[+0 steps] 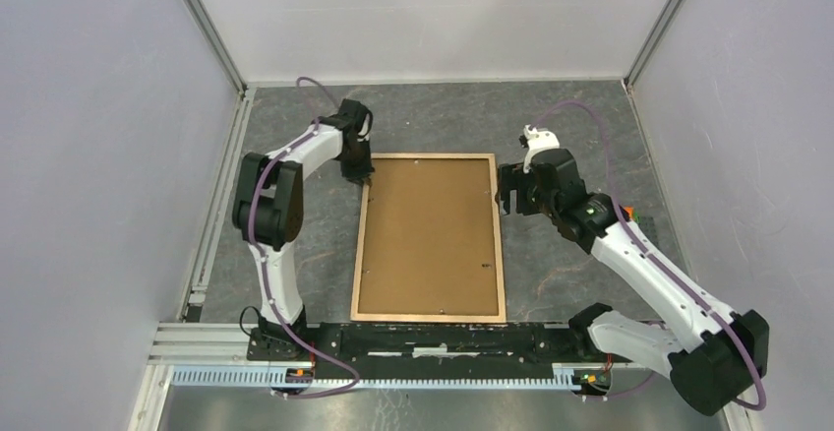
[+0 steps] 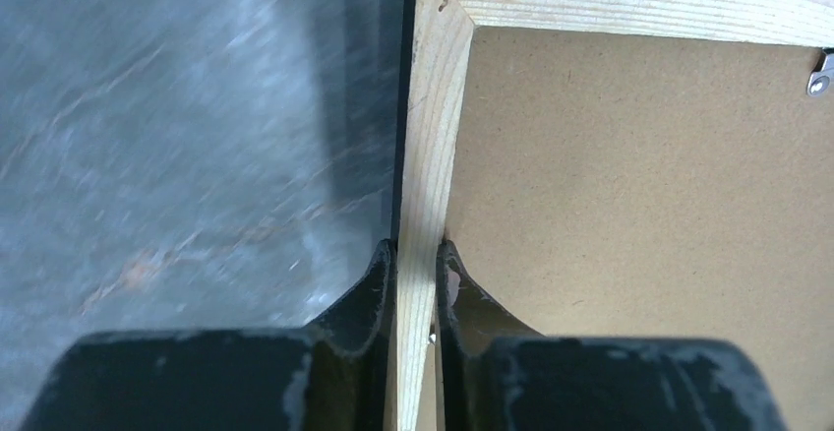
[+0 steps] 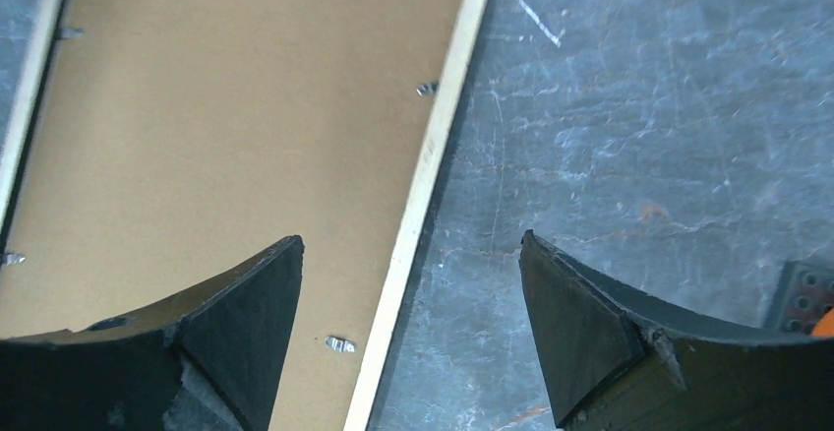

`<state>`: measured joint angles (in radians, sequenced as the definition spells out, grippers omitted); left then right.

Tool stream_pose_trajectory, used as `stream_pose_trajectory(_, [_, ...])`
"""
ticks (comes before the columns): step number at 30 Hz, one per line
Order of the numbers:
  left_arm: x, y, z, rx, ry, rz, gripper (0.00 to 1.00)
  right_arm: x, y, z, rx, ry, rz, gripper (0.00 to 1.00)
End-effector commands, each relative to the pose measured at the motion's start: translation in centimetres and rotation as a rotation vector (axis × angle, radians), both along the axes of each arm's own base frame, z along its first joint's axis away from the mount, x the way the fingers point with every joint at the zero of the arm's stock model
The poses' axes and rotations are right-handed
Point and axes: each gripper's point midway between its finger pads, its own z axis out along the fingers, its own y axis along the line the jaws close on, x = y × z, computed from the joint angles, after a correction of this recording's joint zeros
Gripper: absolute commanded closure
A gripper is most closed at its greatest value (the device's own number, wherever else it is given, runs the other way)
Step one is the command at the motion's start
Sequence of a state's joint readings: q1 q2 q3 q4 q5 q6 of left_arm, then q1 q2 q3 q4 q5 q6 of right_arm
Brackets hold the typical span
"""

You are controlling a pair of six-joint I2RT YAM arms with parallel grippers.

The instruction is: Put the photo into the frame

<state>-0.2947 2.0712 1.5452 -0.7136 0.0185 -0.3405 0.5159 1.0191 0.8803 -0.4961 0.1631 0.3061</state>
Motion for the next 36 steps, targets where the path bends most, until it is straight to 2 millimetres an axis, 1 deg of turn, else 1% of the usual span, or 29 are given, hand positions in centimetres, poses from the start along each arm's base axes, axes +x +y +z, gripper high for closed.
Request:
stream_pose_trajectory(1, [-3.3, 5.0, -1.8, -0.011, 0.069, 0.271, 0.98, -0.1, 0.8, -2.3, 0.000, 0.103, 0.003, 0.14])
stream_pose_trajectory(3, [-4.4, 6.2, -1.6, -0.044, 0.046, 0.376, 0.98, 0.0, -0.1, -3.6, -0.052, 0.143, -0.039, 0.14])
stream_pose_trajectory(5, [-5.7, 6.1, -1.5, -0.113, 0.035, 0.440, 0.98, 0.0, -0.4, -5.0, -0.089, 0.176, -0.043, 0.14])
stream_pose_trajectory(9, [-8.1, 6.4, -2.1, -0.177, 0.033, 0.543, 0.98, -0.7, 2.3, -8.3, -0.118, 0.278, 0.192, 0.14])
stream_pose_trajectory(11, [-9.0, 6.1, -2.5, -0.228, 0.040, 0.582, 0.98, -0.5, 2.2, -9.7, -0.174, 0.301, 0.235, 0.15])
stream_pose_trajectory(13, [-9.8, 5.9, -2.9, -0.264, 0.056, 0.620, 0.98, -0.2, 2.0, -10.6, -0.212, 0.303, 0.264, 0.15])
stream_pose_trajectory(15, [-10.3, 5.9, -3.1, -0.295, 0.059, 0.654, 0.98, 0.0, 2.2, -11.2, -0.223, 0.311, 0.279, 0.15])
stream_pose_trajectory(16, [-10.5, 6.0, -3.2, -0.305, 0.059, 0.678, 0.98, -0.2, 2.6, -11.6, -0.205, 0.338, 0.285, 0.16])
stream_pose_trajectory(18, [-11.0, 6.0, -3.4, -0.342, 0.044, 0.729, 0.98, 0.0, 2.4, -12.3, -0.191, 0.373, 0.204, 0.18])
stream_pose_trajectory(20, [-11.1, 6.2, -3.5, -0.377, 0.024, 0.785, 0.98, 0.7, 1.3, -12.6, -0.188, 0.392, 0.034, 0.17])
stream_pose_trajectory(21, [-11.0, 6.2, -3.5, -0.387, 0.013, 0.799, 0.98, 0.8, 1.1, -12.9, -0.175, 0.411, -0.036, 0.17])
stream_pose_trajectory(22, [-11.0, 6.3, -3.4, -0.394, 0.009, 0.815, 0.98, 1.0, 1.3, -13.1, -0.154, 0.425, -0.074, 0.16])
stream_pose_trajectory(24, [-11.0, 6.3, -3.5, -0.407, 0.009, 0.838, 0.98, 1.5, 2.3, -13.5, -0.098, 0.442, -0.103, 0.15])
stream_pose_trajectory(26, [-11.0, 6.4, -3.4, -0.418, 0.002, 0.859, 0.98, 2.4, 1.7, -13.5, -0.098, 0.428, -0.203, 0.15])
stream_pose_trajectory(29, [-11.1, 6.5, -3.4, -0.420, -0.011, 0.871, 0.98, 3.8, 1.0, -12.8, -0.081, 0.382, -0.335, 0.14])
stream_pose_trajectory(31, [-11.2, 6.6, -3.5, -0.422, -0.014, 0.873, 0.98, 4.4, 0.9, -12.8, -0.085, 0.382, -0.382, 0.14])
stream_pose_trajectory(36, [-11.6, 6.5, -3.9, -0.425, -0.007, 0.867, 0.98, 4.7, 0.4, -13.9, -0.096, 0.397, -0.465, 0.14])
